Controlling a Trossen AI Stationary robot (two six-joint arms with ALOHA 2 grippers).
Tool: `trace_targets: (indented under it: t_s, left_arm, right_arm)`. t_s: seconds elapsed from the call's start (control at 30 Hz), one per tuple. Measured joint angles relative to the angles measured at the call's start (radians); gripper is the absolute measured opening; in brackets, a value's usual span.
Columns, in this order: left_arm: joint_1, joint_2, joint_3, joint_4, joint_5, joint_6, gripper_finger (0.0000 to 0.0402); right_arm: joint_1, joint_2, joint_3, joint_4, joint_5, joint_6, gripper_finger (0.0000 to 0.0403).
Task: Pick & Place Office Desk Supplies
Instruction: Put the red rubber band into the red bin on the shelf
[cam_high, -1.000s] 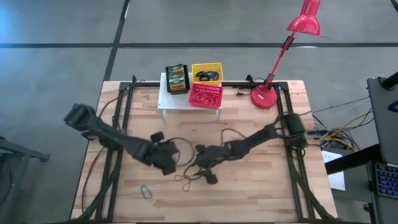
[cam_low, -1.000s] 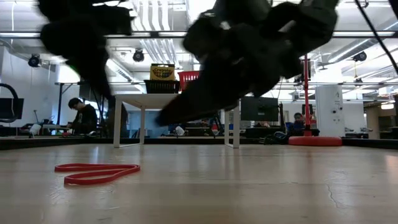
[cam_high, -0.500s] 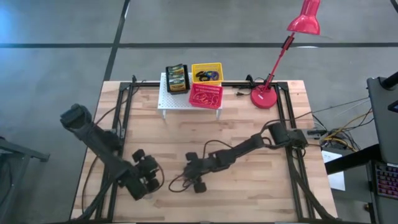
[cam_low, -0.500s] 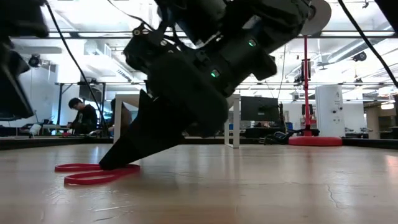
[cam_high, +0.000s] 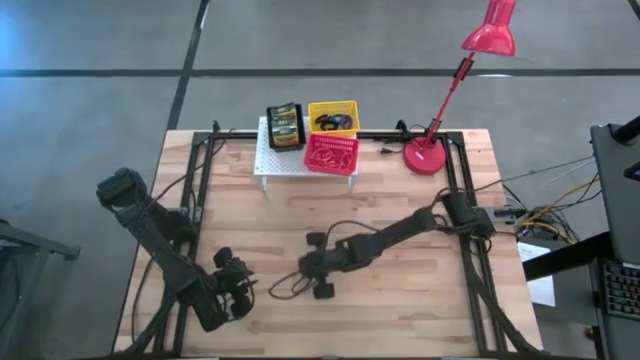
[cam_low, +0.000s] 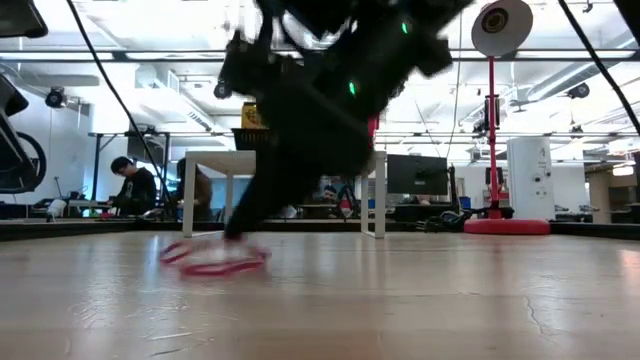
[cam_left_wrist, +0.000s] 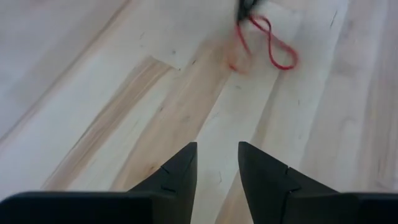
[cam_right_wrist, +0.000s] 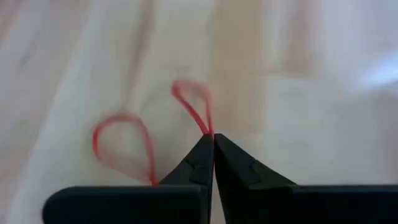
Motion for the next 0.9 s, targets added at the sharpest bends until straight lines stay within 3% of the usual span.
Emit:
trace_targets:
  t_s: [0.27, 0.43, 0.7, 0.9]
  left_arm:
    - [-0.008, 0.000, 0.000, 0.024, -0.044, 0.008, 0.0119]
    - [-0.010, 0.000, 0.000, 0.047, -0.074, 0.008, 0.0119]
    - [-0.012, 0.001, 0.000, 0.086, -0.103, 0.026, 0.0119]
    - [-0.012, 0.001, 0.000, 0.086, -0.103, 0.027, 0.0119]
  right_arm:
    - [-0.077, -0.217, 0.007, -0.156, 0.071, -0.005, 0.0008]
    - [-0.159, -0.362, 0.007, -0.181, 0.153, -0.092, 0.0008]
    - [-0.381, -0.517, 0.008, -0.166, 0.165, -0.218, 0.0008]
    - [-0.552, -0.551, 0.007, -0.168, 0.160, -0.234, 0.0008]
